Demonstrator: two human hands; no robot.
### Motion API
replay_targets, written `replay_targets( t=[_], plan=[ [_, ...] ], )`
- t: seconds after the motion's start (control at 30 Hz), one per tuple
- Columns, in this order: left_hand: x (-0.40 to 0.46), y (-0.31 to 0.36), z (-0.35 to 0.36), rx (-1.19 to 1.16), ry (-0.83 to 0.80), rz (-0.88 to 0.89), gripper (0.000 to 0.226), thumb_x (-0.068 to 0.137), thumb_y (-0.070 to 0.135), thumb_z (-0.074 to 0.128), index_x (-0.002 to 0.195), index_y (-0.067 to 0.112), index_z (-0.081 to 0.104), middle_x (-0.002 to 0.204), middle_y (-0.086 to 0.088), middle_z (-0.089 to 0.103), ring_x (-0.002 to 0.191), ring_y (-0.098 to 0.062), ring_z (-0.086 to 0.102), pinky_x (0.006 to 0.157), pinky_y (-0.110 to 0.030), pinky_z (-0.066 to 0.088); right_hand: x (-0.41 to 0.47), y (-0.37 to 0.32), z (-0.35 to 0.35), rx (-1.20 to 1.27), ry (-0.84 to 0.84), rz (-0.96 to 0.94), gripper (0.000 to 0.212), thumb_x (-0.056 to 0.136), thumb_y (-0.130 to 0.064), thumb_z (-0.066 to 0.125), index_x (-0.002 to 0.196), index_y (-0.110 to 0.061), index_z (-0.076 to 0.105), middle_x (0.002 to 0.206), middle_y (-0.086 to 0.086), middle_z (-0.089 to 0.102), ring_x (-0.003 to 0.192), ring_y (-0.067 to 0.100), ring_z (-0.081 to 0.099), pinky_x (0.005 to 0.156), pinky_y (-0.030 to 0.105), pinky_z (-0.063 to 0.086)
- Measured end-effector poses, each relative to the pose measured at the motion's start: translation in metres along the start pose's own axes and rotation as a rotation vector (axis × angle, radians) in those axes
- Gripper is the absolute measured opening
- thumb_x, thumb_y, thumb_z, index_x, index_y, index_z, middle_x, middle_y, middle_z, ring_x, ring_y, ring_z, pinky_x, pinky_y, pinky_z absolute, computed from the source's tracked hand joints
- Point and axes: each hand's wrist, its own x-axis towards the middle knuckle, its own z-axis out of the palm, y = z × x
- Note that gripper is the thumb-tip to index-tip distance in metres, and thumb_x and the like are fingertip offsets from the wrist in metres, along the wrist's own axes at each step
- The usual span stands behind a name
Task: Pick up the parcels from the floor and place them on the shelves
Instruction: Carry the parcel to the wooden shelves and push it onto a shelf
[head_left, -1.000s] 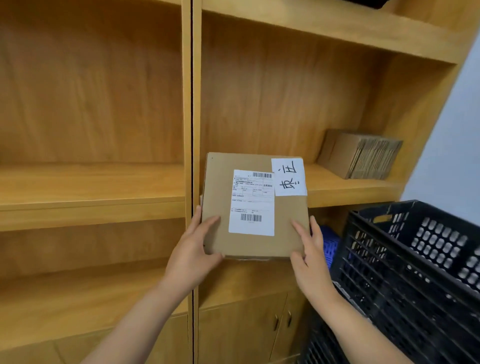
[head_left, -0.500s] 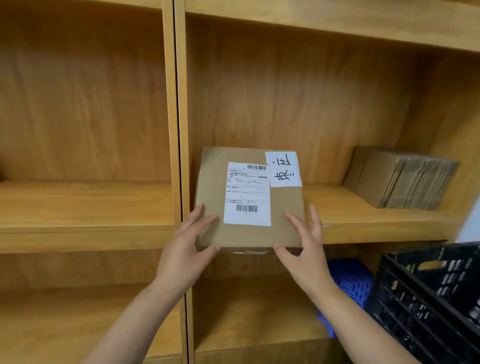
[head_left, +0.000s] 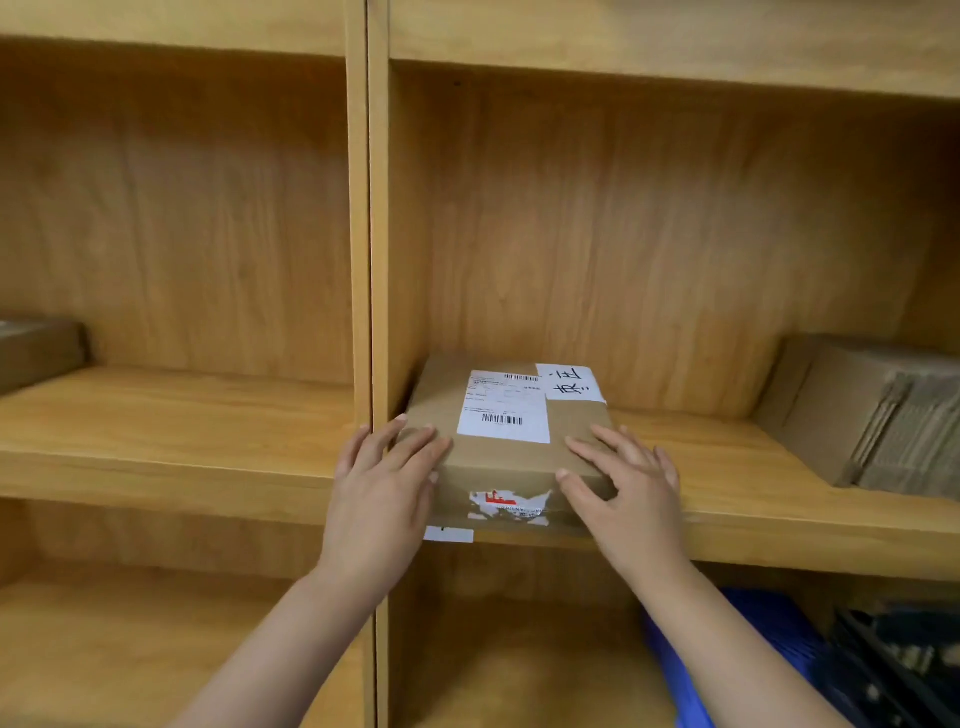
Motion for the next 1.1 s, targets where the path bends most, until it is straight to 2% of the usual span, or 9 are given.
replay_targets(
  t=[0.1, 0.2, 0.37, 0.5, 0.7, 0.83, 0.93, 1.03, 1.1],
  plan=[
    [0.014, 0.001, 0.002, 0.093, 0.008, 0.032, 0.036, 0.083, 0.015, 0.049, 0.116, 0.024, 0.061, 0.116, 0.003, 0.067, 0.121, -0.025, 0.052, 0.109, -0.039, 0.018, 0.012, 0.003, 0.002, -0.084, 0.002, -0.021, 0.056, 0.07, -0.067, 0.035, 0.11, -0.042, 0.064, 0.129, -0.015, 0.056, 0.135, 0.008, 0.031, 0.117, 0.041, 0.002],
    [0.026, 0.002, 0.007, 0.178, -0.049, 0.059, 0.054, 0.064, 0.004, 0.07, 0.116, 0.018, 0.062, 0.113, -0.002, 0.068, 0.114, -0.027, 0.057, 0.108, -0.04, 0.019, 0.023, 0.004, 0.008, -0.186, 0.0, -0.05, 0.059, 0.073, -0.068, 0.029, 0.112, -0.041, 0.063, 0.127, -0.015, 0.058, 0.133, 0.01, 0.033, 0.115, 0.041, 0.0],
    [0.037, -0.001, 0.017, 0.284, -0.075, 0.086, 0.074, 0.044, -0.01, 0.068, 0.116, 0.008, 0.061, 0.111, -0.011, 0.069, 0.105, -0.03, 0.063, 0.11, -0.042, 0.017, 0.035, 0.006, 0.019, -0.301, -0.054, -0.076, 0.065, 0.078, -0.065, 0.017, 0.124, -0.038, 0.056, 0.136, -0.009, 0.054, 0.134, 0.015, 0.035, 0.113, 0.044, 0.0],
    [0.041, -0.001, 0.022, 0.346, -0.088, 0.096, 0.074, 0.053, -0.006, 0.067, 0.125, 0.007, 0.054, 0.115, -0.016, 0.066, 0.112, -0.032, 0.059, 0.113, -0.041, 0.003, 0.045, 0.006, 0.026, -0.372, -0.109, -0.063, 0.04, 0.094, -0.05, 0.034, 0.129, -0.036, 0.049, 0.14, -0.009, 0.049, 0.136, 0.018, 0.031, 0.113, 0.049, 0.002],
    [0.045, -0.003, 0.023, 0.408, -0.144, 0.084, 0.08, 0.065, 0.0, 0.066, 0.139, 0.013, 0.038, 0.124, -0.025, 0.058, 0.131, -0.036, 0.041, 0.114, -0.043, -0.006, 0.054, 0.001, 0.031, -0.414, -0.154, -0.023, 0.038, 0.096, -0.042, 0.033, 0.133, -0.034, 0.043, 0.144, -0.009, 0.043, 0.14, 0.021, 0.025, 0.113, 0.053, 0.005],
    [0.044, -0.003, 0.021, 0.413, -0.189, 0.072, 0.08, 0.084, 0.002, 0.042, 0.146, 0.018, -0.006, 0.148, -0.029, 0.024, 0.144, -0.035, 0.001, 0.109, -0.045, -0.021, 0.055, -0.001, 0.032, -0.427, -0.165, -0.007, 0.038, 0.096, -0.04, 0.032, 0.133, -0.033, 0.041, 0.145, -0.009, 0.04, 0.141, 0.021, 0.022, 0.113, 0.053, 0.008],
    [0.04, -0.004, 0.018, 0.429, -0.194, 0.108, 0.081, 0.087, 0.004, 0.036, 0.142, 0.017, -0.023, 0.152, -0.029, 0.007, 0.142, -0.035, -0.012, 0.108, -0.048, -0.021, 0.054, -0.005, 0.031, -0.431, -0.187, 0.019, 0.038, 0.097, -0.039, 0.034, 0.134, -0.033, 0.039, 0.147, -0.008, 0.038, 0.141, 0.022, 0.021, 0.114, 0.052, 0.008],
    [0.032, -0.012, 0.015, 0.439, -0.224, 0.156, 0.081, 0.085, 0.005, 0.034, 0.142, 0.013, -0.022, 0.154, -0.024, -0.003, 0.142, -0.032, -0.016, 0.108, -0.047, -0.025, 0.047, -0.008, 0.027, -0.452, -0.215, 0.05, 0.046, 0.096, -0.039, 0.036, 0.141, -0.032, 0.029, 0.153, -0.001, 0.029, 0.142, 0.025, 0.018, 0.114, 0.05, 0.011],
    [0.024, -0.018, 0.006, 0.395, -0.175, 0.199, 0.08, 0.082, 0.004, 0.04, 0.146, 0.01, -0.007, 0.155, -0.02, 0.01, 0.144, -0.03, 0.001, 0.116, -0.046, -0.012, 0.035, -0.017, 0.023, -0.412, -0.179, 0.105, 0.054, 0.095, -0.04, 0.038, 0.145, -0.027, 0.02, 0.155, 0.004, 0.024, 0.143, 0.027, 0.016, 0.114, 0.048, 0.015]
  ],
)
